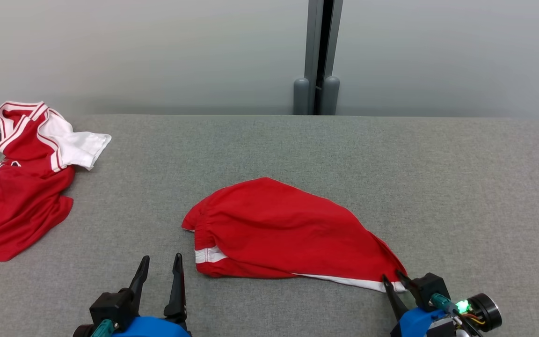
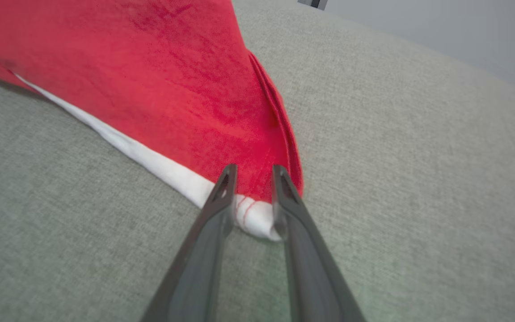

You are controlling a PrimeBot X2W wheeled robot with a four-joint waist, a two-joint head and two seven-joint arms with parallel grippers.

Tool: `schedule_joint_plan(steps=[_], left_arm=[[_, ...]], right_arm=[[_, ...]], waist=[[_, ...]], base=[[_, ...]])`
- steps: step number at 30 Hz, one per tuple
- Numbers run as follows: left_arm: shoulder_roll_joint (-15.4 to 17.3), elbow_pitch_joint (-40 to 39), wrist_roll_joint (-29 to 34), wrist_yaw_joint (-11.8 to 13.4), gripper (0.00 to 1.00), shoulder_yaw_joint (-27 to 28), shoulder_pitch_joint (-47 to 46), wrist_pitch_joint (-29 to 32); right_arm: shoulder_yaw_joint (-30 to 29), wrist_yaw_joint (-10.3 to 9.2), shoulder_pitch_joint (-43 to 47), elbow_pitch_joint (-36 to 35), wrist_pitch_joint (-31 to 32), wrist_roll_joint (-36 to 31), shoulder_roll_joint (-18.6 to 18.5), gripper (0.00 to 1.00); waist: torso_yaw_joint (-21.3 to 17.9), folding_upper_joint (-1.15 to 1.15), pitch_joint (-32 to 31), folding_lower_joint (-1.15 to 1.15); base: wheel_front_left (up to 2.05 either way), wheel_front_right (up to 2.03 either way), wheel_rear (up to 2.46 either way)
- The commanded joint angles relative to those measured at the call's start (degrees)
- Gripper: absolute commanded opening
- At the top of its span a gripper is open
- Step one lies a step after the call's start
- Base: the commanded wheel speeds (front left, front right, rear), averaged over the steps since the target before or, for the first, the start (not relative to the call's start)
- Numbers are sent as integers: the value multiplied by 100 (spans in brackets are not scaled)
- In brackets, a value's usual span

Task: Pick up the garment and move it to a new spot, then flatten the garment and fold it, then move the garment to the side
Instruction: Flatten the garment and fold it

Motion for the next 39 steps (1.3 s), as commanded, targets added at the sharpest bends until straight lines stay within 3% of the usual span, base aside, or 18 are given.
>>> schedule_joint_plan(steps=[1, 10, 15, 17, 18, 19, 25, 39], left_arm=[[-8, 12, -2, 1, 100, 6, -68, -17], [-8, 21, -1, 10, 100, -7, -82, -17], [-9, 27, 0, 8, 100, 3, -86, -17], [-9, 50, -8, 1, 100, -4, -87, -17], [-9, 76, -13, -6, 100, -18, -85, -17], [-9, 116, -20, -14, 100, -35, -88, -16], [-2, 551, -29, -72, 100, -192, -150, -14], [162, 1493, -216, -194, 100, -644, -743, 196]], right_arm=[[5, 1, -90, 98, 6, -11, -22, 40], [-75, 0, 44, 411, 3, 240, -25, 47], [-110, -1, 107, 574, 8, 358, -32, 45], [-120, -1, 109, 655, 33, 448, -35, 33], [-123, -1, 103, 694, 51, 494, -36, 21], [-119, -1, 97, 726, 62, 532, -34, 0], [-122, -1, 77, 747, 43, 651, -34, 0], [-5, 0, 89, -90, -29, 845, -24, 0]], waist=[[0, 0, -2, 0], [-7, 0, 15, 0], [-29, 0, 26, 0], [-39, 0, 22, 0], [-43, 0, 19, 0], [-46, 0, 16, 0], [-62, 0, 10, 0], [-151, 0, 47, 0]], base=[[0, 0, 0], [0, 0, 0], [0, 0, 0], [0, 0, 0], [0, 0, 0], [0, 0, 0], [0, 0, 0], [0, 0, 0]])
